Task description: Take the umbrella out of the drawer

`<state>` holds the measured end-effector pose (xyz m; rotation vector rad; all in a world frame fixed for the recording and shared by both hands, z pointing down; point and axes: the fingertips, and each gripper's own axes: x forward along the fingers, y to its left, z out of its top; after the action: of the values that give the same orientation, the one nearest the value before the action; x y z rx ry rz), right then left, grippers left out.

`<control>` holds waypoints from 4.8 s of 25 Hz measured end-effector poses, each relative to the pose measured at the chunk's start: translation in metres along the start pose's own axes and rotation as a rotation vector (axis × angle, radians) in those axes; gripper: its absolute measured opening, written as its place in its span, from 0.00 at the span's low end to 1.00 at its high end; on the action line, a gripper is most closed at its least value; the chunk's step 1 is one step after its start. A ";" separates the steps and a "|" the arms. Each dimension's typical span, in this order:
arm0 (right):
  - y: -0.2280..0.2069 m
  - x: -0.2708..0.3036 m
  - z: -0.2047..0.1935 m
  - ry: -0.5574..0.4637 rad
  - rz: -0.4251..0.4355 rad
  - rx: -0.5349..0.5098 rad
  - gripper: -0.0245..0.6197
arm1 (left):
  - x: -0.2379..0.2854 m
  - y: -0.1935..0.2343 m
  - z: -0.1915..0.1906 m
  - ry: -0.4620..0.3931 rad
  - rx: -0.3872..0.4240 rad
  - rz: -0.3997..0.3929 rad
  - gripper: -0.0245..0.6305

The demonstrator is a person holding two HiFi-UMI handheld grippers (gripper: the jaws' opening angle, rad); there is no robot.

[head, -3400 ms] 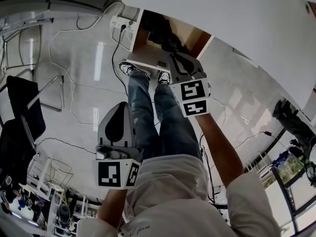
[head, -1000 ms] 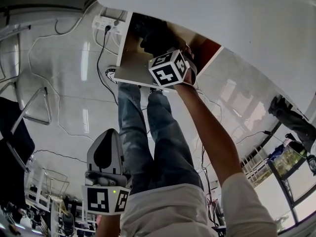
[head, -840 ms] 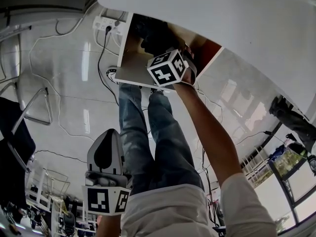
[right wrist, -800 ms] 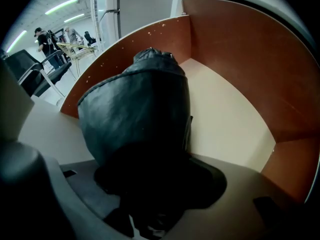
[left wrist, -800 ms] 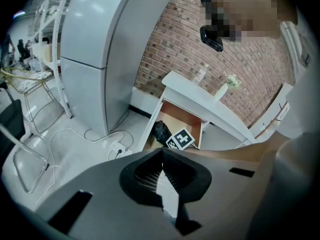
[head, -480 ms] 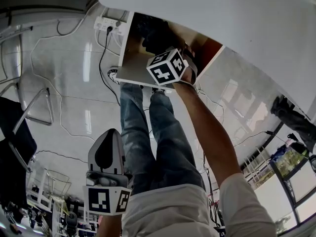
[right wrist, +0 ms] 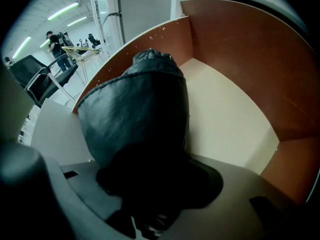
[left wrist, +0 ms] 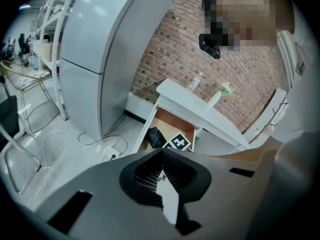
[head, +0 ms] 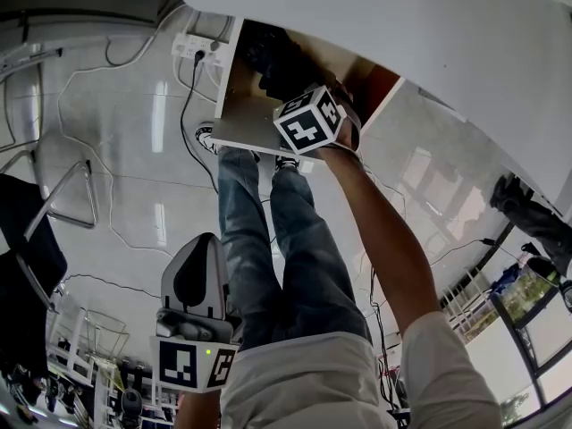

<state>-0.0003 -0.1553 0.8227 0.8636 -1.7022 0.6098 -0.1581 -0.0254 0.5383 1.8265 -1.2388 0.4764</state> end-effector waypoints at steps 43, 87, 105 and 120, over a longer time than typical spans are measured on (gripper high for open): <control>0.011 -0.112 0.010 -0.098 0.049 -0.028 0.43 | -0.060 -0.052 0.038 -0.155 0.076 0.052 0.06; 0.034 -0.272 0.019 -0.167 0.127 -0.038 0.43 | -0.126 -0.102 0.090 -0.256 0.177 0.008 0.06; 0.040 -0.348 0.023 -0.244 0.179 -0.081 0.43 | -0.148 -0.134 0.101 -0.309 0.179 0.002 0.06; 0.041 -0.410 0.029 -0.317 0.191 -0.106 0.43 | -0.168 -0.152 0.124 -0.382 0.211 -0.009 0.06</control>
<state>0.0143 -0.0529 0.4230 0.7567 -2.1023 0.5238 -0.1145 -0.0098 0.2843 2.1725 -1.4770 0.2662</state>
